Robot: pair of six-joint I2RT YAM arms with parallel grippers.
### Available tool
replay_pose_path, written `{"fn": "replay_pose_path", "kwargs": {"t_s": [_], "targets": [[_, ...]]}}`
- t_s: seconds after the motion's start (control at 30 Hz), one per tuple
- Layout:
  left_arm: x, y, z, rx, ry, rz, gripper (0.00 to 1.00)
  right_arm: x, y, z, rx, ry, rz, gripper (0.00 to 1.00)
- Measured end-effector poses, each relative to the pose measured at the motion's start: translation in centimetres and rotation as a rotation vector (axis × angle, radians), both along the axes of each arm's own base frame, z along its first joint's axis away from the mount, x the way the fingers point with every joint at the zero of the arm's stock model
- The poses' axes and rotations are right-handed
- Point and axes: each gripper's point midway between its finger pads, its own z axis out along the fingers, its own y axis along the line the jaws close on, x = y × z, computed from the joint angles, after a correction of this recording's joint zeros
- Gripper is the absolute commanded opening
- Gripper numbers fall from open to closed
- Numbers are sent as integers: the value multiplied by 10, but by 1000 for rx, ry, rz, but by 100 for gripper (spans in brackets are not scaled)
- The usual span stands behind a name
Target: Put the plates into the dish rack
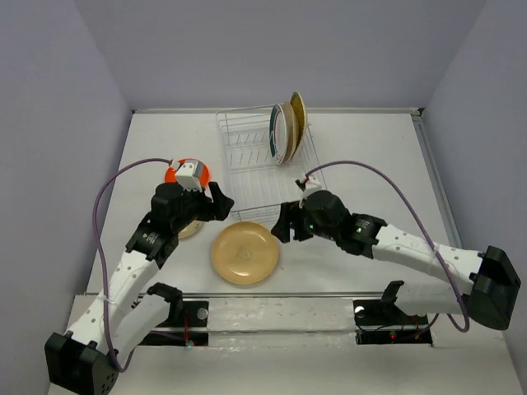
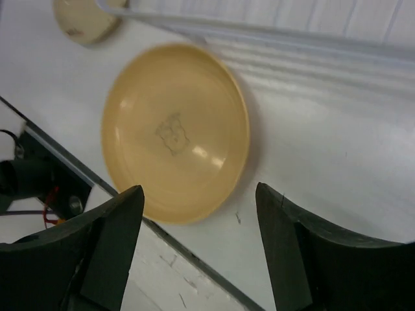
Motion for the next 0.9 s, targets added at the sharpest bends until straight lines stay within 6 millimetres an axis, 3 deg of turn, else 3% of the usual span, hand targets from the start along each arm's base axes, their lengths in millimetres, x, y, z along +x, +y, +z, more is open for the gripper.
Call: {"fn": "replay_pose_path", "kwargs": {"t_s": [0.03, 0.07, 0.13, 0.17, 0.23, 0.33, 0.47, 0.6, 0.63, 0.67, 0.77, 0.9], "targets": [[0, -2, -2, -3, 9, -6, 83, -17, -2, -34, -23, 71, 17, 79], [0, -4, -5, -7, 25, -16, 82, -24, -5, -47, -32, 106, 14, 79], [2, -8, -12, -13, 54, -25, 82, -40, -21, -94, -65, 218, -27, 80], [2, -9, -15, -12, 67, -28, 82, -44, -25, -104, -67, 247, -44, 80], [2, -11, -20, -9, 87, -31, 83, -46, -25, -114, -44, 282, -68, 80], [2, -12, -26, 4, 106, -24, 82, -40, -8, -118, 22, 305, -76, 78], [2, -14, -34, 15, 140, -6, 83, -37, 10, -141, 47, 363, -74, 68], [-4, -28, -41, 12, 173, -13, 84, -33, 25, -154, 81, 391, -68, 50], [-6, -33, -42, 11, 176, -16, 84, -33, 28, -156, 87, 395, -67, 34], [-7, -35, -42, 8, 179, -17, 85, -31, 30, -157, 94, 395, -68, 26], [-7, -44, -41, -7, 178, -8, 85, -31, 30, -162, 91, 401, -75, 13], [-2, -45, -46, -1, 189, 22, 86, -32, 16, -163, 77, 378, -110, 7]]}}
